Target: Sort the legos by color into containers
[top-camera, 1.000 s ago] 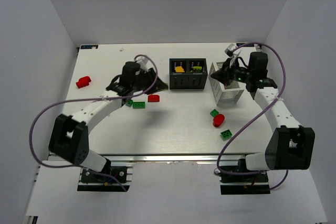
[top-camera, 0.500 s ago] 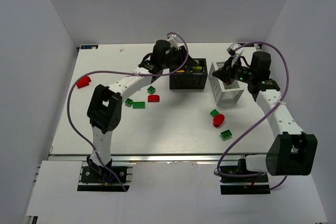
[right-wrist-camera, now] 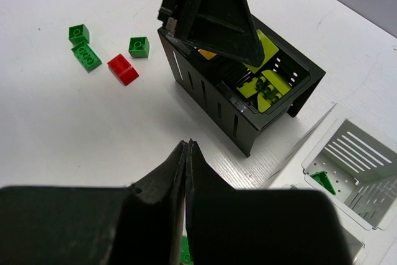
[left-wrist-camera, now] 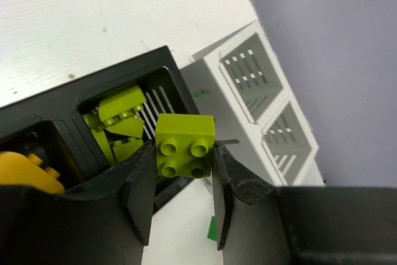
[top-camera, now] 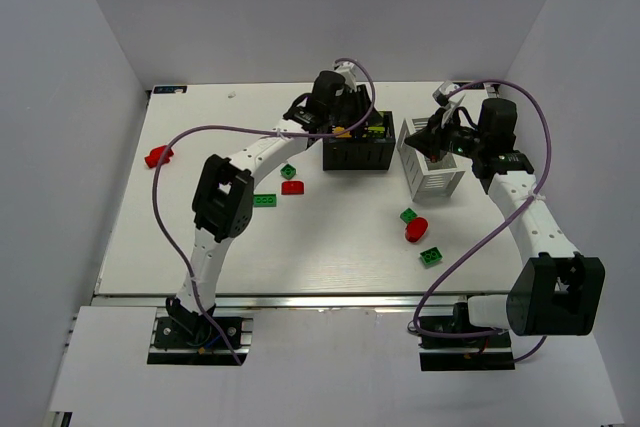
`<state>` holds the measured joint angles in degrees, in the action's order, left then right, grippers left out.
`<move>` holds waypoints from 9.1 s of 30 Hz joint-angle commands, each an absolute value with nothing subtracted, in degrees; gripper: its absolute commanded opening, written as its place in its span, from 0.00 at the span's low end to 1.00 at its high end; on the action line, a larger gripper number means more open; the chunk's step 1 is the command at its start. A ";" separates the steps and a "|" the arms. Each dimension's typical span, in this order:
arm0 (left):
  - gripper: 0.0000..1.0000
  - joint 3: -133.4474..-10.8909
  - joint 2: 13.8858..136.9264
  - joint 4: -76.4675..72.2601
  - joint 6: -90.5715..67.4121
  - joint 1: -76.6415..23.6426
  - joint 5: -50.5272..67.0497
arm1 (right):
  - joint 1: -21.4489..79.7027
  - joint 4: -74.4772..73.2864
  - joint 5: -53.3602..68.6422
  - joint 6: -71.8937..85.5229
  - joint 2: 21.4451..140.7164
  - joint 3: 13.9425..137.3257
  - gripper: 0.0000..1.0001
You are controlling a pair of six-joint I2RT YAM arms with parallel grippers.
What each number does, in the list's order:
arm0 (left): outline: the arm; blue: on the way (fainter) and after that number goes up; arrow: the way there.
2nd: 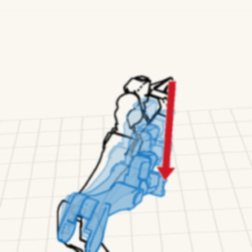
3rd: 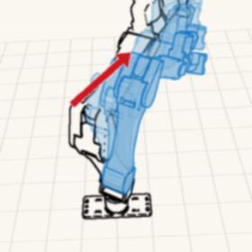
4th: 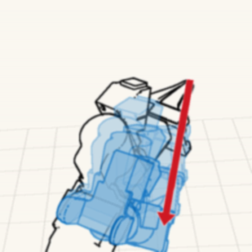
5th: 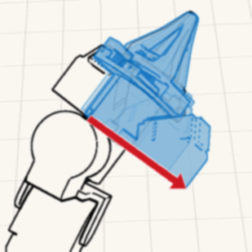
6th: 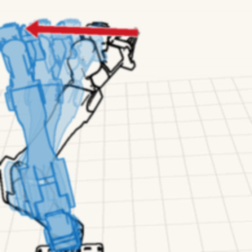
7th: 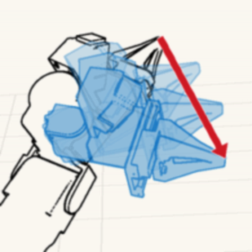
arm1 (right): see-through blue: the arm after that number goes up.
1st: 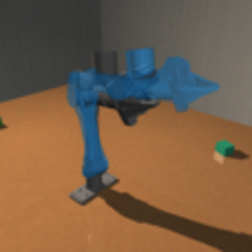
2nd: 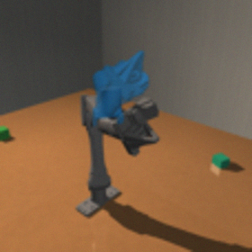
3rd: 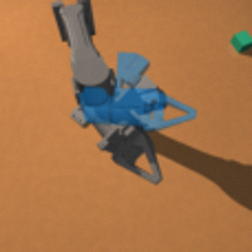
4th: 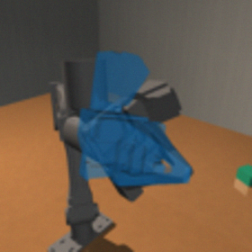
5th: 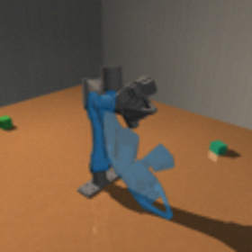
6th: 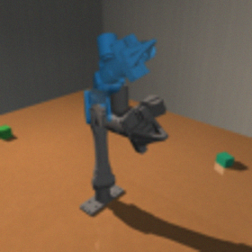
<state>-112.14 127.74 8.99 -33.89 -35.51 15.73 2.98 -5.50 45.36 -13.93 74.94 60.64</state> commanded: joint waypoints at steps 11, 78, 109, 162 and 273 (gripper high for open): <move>0.51 -118.92 129.02 13.71 -31.38 -36.21 11.25 | 2.64 -5.18 45.97 -14.24 73.39 61.26 0.11; 0.98 -83.04 112.31 26.61 -75.75 17.49 -14.93 | 8.53 -19.69 53.44 -37.00 79.54 62.58 0.89; 0.80 -97.83 127.01 40.61 -73.83 22.41 -10.99 | 8.44 -20.13 53.61 -36.65 80.42 63.81 0.89; 0.14 -44.30 70.05 -4.30 -63.36 -19.06 15.56 | 26.54 -7.38 44.48 4.92 85.17 71.19 0.89; 0.93 -53.52 72.59 -21.53 -55.63 -27.25 21.36 | 23.81 -7.47 44.56 -23.81 77.61 71.10 0.00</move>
